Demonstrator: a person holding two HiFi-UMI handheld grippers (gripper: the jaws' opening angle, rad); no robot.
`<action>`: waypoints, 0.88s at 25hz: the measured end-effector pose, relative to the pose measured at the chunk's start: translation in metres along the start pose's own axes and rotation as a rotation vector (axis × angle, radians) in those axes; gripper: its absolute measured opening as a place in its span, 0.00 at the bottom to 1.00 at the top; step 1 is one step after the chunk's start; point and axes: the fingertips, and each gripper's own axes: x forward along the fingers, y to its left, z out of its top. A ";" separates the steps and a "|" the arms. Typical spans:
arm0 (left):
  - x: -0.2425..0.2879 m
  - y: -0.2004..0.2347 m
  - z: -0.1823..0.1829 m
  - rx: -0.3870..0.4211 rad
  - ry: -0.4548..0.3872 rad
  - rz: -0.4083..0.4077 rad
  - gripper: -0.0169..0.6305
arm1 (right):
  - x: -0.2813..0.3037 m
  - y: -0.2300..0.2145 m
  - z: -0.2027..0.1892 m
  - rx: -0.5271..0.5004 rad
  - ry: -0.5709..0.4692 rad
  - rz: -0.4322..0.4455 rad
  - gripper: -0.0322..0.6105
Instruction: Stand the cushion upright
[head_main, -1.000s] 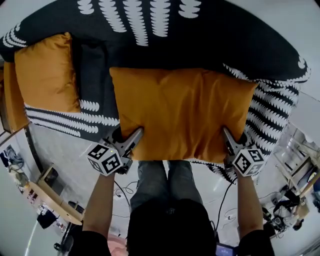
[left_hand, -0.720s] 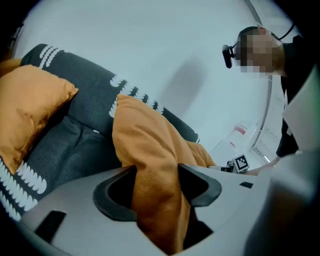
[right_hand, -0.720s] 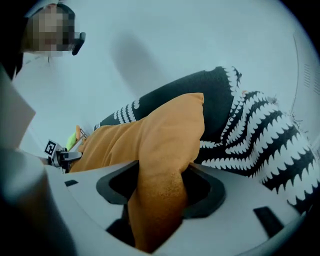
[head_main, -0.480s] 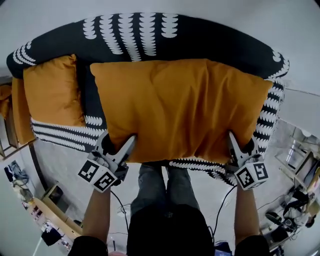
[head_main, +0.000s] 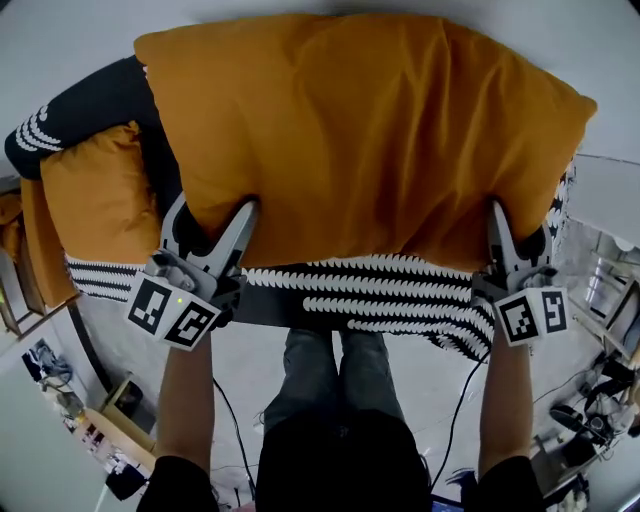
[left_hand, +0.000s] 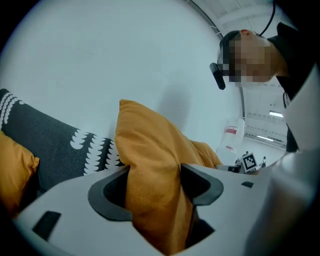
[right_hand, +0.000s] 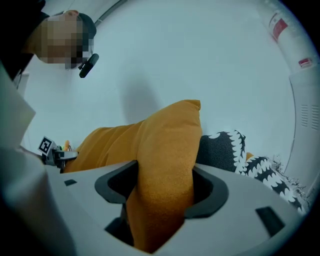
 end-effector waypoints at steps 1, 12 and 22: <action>0.000 0.008 0.002 0.005 -0.002 0.005 0.50 | 0.006 0.005 -0.002 0.000 0.000 -0.004 0.52; 0.022 0.063 -0.057 0.015 0.182 0.131 0.55 | 0.047 -0.011 -0.051 -0.061 0.155 -0.147 0.57; 0.013 0.088 -0.095 -0.061 0.242 0.193 0.58 | 0.051 -0.020 -0.082 -0.054 0.204 -0.207 0.62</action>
